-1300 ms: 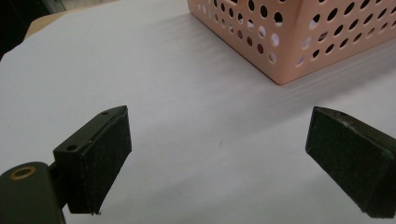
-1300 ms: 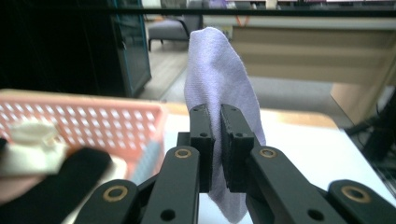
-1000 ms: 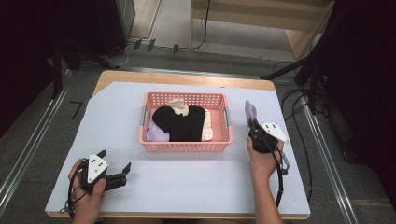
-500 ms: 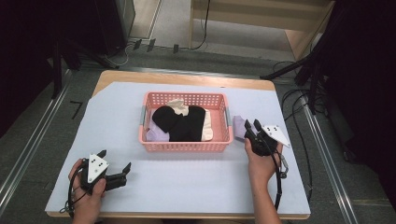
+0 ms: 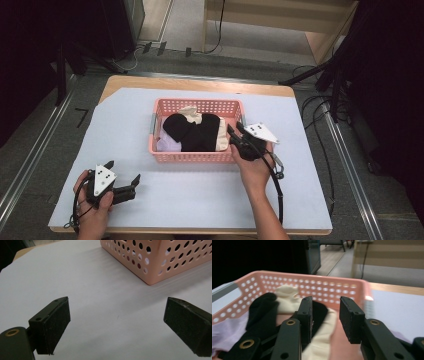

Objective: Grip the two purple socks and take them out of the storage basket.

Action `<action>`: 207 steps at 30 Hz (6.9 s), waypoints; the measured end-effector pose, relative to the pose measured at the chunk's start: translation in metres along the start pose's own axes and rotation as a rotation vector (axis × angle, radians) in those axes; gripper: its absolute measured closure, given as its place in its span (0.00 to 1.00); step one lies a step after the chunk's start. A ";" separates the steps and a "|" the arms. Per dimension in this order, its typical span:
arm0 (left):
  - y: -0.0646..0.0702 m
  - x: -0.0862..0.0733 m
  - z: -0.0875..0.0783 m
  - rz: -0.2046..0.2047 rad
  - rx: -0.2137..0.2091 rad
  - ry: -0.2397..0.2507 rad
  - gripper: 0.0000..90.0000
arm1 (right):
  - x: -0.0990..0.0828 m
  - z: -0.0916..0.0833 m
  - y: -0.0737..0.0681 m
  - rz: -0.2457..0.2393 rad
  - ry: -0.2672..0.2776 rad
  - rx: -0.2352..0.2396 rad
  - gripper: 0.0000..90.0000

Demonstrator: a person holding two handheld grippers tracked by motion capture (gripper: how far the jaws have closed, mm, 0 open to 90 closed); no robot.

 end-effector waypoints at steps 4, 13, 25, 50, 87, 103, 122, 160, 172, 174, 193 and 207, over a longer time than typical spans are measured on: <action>0.000 0.000 0.000 0.001 0.000 0.000 0.09 | -0.004 0.017 -0.029 -0.028 -0.060 0.060 0.70; 0.000 0.000 0.000 0.001 -0.001 0.000 0.09 | -0.008 0.044 -0.059 -0.030 -0.143 0.083 0.68; 0.000 0.000 0.000 0.000 0.000 0.003 0.09 | -0.019 0.064 -0.075 -0.001 -0.266 0.108 0.63; 0.001 0.000 0.000 0.001 0.002 0.003 0.09 | -0.001 0.039 -0.021 -0.031 -0.132 -0.069 0.99; 0.003 0.000 0.000 0.028 0.010 -0.004 0.09 | -0.046 0.098 -0.135 0.091 -0.697 0.116 0.72; 0.003 0.000 0.001 0.028 0.008 0.001 0.09 | -0.039 0.098 -0.144 0.165 -0.650 0.183 0.98; 0.003 0.000 0.000 0.030 0.006 0.000 0.09 | 0.024 0.068 -0.125 0.115 -0.023 0.218 0.98; 0.003 0.000 0.001 0.026 0.012 0.000 0.09 | 0.056 -0.017 0.015 -0.034 0.296 -0.116 0.98; 0.002 0.000 0.000 0.028 0.013 -0.001 0.09 | 0.044 -0.043 0.069 -0.003 0.294 -0.226 0.98; 0.002 0.000 0.000 0.028 0.013 -0.002 0.09 | 0.038 -0.046 0.079 0.004 0.284 -0.249 0.98; 0.002 0.000 0.000 0.025 0.015 0.004 0.09 | -0.031 -0.040 0.113 0.179 0.123 -0.246 0.80; 0.003 0.000 0.000 0.030 0.020 0.000 0.09 | -0.048 -0.083 0.121 0.117 0.116 -0.194 0.62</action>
Point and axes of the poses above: each handheld gripper's, and its own axes: z roughly forward along the jaws, x roughly out of its top, y roughly to its right, the point moved 9 cm from there along z, roughly forward along the jaws, and after that the axes turned 2 degrees about -z, right-handed, at the moved point
